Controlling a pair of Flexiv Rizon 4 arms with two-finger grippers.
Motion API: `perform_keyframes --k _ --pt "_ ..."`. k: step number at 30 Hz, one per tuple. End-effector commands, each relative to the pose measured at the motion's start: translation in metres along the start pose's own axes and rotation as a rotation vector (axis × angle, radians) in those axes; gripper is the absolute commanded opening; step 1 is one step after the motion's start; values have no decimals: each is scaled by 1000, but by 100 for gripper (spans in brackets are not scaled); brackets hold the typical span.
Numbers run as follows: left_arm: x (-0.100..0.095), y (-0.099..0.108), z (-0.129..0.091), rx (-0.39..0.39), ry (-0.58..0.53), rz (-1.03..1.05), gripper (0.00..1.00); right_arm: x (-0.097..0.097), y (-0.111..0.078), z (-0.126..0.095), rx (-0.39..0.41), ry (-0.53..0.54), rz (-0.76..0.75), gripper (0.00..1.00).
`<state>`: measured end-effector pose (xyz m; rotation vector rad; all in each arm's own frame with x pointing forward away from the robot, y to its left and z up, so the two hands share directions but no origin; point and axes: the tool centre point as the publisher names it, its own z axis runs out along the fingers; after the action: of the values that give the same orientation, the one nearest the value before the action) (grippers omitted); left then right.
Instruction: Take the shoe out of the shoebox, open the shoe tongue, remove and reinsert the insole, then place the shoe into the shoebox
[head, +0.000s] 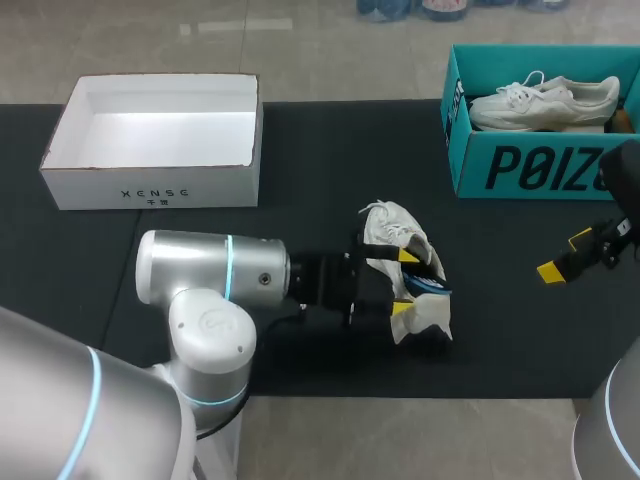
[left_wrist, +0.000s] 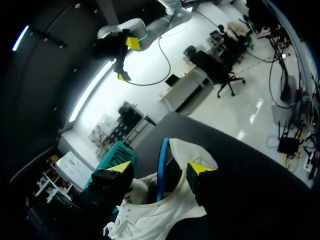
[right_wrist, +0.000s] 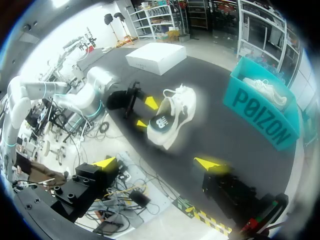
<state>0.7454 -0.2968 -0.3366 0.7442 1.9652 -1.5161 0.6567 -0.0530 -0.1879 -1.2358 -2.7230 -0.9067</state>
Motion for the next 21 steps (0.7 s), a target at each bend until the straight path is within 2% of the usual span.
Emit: perform_keyframes --k 1,8,9,16,21 --pt "-2 3 1 19 -30 -17 47 1 -2 0 -2 -3 0 100" --pt "-10 3 -4 12 -7 -24 53 1 -2 0 -2 -3 0 100" --pt "-10 3 -4 12 0 -28 56 1 -2 0 -2 -3 0 100" --pt "-15 3 5 25 57 -62 63 1 -2 0 -2 -3 0 100" --pt "-17 2 10 38 86 -98 51 1 -2 0 -2 -3 0 100"
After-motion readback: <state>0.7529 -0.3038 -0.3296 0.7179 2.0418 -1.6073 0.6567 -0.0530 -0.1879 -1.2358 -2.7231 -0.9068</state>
